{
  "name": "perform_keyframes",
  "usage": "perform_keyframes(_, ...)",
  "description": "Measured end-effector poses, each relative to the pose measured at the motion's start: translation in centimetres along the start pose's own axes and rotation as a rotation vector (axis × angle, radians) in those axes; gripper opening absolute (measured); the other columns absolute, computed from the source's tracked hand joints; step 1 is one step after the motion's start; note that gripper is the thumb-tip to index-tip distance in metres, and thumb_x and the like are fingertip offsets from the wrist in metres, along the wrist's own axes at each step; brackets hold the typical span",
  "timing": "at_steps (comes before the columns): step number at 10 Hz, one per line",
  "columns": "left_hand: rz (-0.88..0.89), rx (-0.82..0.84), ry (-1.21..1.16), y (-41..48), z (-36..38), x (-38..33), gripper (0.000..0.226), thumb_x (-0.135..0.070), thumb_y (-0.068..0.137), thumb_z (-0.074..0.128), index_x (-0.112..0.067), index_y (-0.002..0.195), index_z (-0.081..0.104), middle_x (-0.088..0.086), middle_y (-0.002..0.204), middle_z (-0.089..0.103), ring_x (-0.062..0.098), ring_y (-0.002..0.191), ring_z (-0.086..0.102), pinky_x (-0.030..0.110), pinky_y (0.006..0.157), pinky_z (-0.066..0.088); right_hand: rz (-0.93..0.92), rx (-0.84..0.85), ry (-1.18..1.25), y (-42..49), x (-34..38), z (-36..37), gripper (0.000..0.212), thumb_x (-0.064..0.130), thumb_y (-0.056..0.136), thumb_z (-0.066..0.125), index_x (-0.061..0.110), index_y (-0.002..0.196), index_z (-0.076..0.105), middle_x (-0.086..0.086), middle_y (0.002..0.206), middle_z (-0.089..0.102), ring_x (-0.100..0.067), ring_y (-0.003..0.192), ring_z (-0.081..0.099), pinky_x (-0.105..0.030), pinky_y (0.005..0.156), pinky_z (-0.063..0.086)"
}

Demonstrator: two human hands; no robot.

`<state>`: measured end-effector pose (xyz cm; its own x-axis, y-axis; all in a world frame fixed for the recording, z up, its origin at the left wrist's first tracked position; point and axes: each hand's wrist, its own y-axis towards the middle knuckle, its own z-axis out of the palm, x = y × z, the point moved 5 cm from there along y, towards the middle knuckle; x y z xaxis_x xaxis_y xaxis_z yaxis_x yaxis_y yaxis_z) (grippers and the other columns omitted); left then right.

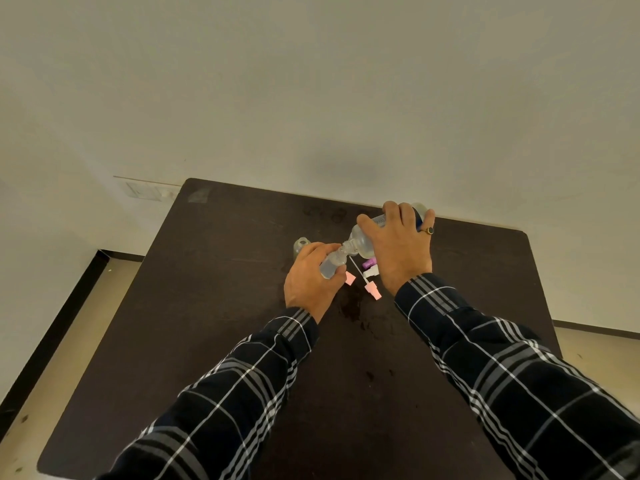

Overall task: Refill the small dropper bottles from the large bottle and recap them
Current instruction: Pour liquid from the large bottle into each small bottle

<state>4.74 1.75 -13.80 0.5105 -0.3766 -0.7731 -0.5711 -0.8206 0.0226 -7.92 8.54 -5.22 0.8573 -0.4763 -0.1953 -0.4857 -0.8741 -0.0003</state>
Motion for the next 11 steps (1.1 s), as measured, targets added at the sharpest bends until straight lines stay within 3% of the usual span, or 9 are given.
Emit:
perform_keyframes(1, -0.012, 0.005, 0.008, 0.1, 0.1, 0.2, 0.041, -0.033, 0.089, 0.069, -0.021, 0.127, 0.06, 0.0, 0.125, 0.06, 0.015, 0.114, 0.056, 0.027, 0.094, 0.042, 0.001, -0.003, 0.001, 0.0, 0.0, 0.1, 0.074, 0.031, 0.079, 0.081, 0.035, 0.138, 0.036, -0.012, 0.141, 0.033, -0.035, 0.136, 0.029, -0.069, 0.111, 0.019)
perform_keyframes(2, -0.014, 0.015, 0.008, 0.1, 0.2, 0.2, 0.042, -0.033, 0.089, 0.069, -0.021, 0.128, 0.06, 0.001, 0.126, 0.06, 0.016, 0.116, 0.055, 0.034, 0.1, 0.045, 0.001, -0.01, 0.0, 0.0, 0.0, 0.1, 0.073, 0.031, 0.079, 0.08, 0.035, 0.137, 0.037, -0.012, 0.14, 0.033, -0.034, 0.135, 0.03, -0.069, 0.111, 0.02)
perform_keyframes(6, 0.005, -0.002, -0.027, -0.2, 0.0, 0.3, 0.042, -0.032, 0.088, 0.07, -0.02, 0.127, 0.061, 0.0, 0.125, 0.059, 0.015, 0.113, 0.056, 0.037, 0.098, 0.05, 0.031, -0.036, 0.074, -0.2, -0.3, 1.0, 0.075, 0.025, 0.075, 0.082, 0.036, 0.135, 0.039, -0.012, 0.138, 0.036, -0.035, 0.133, 0.031, -0.068, 0.11, 0.022)
perform_keyframes(8, 0.028, -0.067, -0.108, -0.4, -0.1, 0.1, 0.038, -0.034, 0.087, 0.07, -0.023, 0.123, 0.064, -0.005, 0.12, 0.06, 0.008, 0.106, 0.057, 0.035, 0.09, 0.055, 0.134, -0.039, 0.358, -1.0, -1.4, 3.2, 0.071, 0.033, 0.077, 0.079, 0.037, 0.137, 0.041, -0.008, 0.136, 0.04, -0.033, 0.13, 0.034, -0.06, 0.107, 0.034)
perform_keyframes(10, -0.028, -0.095, -0.143, 0.0, 0.0, 1.5, 0.04, -0.028, 0.086, 0.073, -0.022, 0.124, 0.062, -0.004, 0.122, 0.06, 0.01, 0.106, 0.059, 0.039, 0.089, 0.055, 0.314, -0.024, 1.029, -2.2, -3.0, 6.2, 0.078, 0.024, 0.073, 0.086, 0.023, 0.14, 0.046, -0.006, 0.13, 0.054, -0.025, 0.12, 0.051, -0.046, 0.102, 0.048)
perform_keyframes(11, -0.101, -0.099, -0.13, 0.3, 0.5, 2.3, 0.041, -0.03, 0.087, 0.071, -0.027, 0.126, 0.06, -0.008, 0.124, 0.059, 0.008, 0.109, 0.058, 0.04, 0.092, 0.054, 0.325, -0.021, 1.236, -3.1, -3.4, 7.3, 0.074, 0.02, 0.074, 0.085, 0.027, 0.136, 0.047, 0.007, 0.126, 0.057, -0.012, 0.114, 0.055, -0.042, 0.102, 0.05)
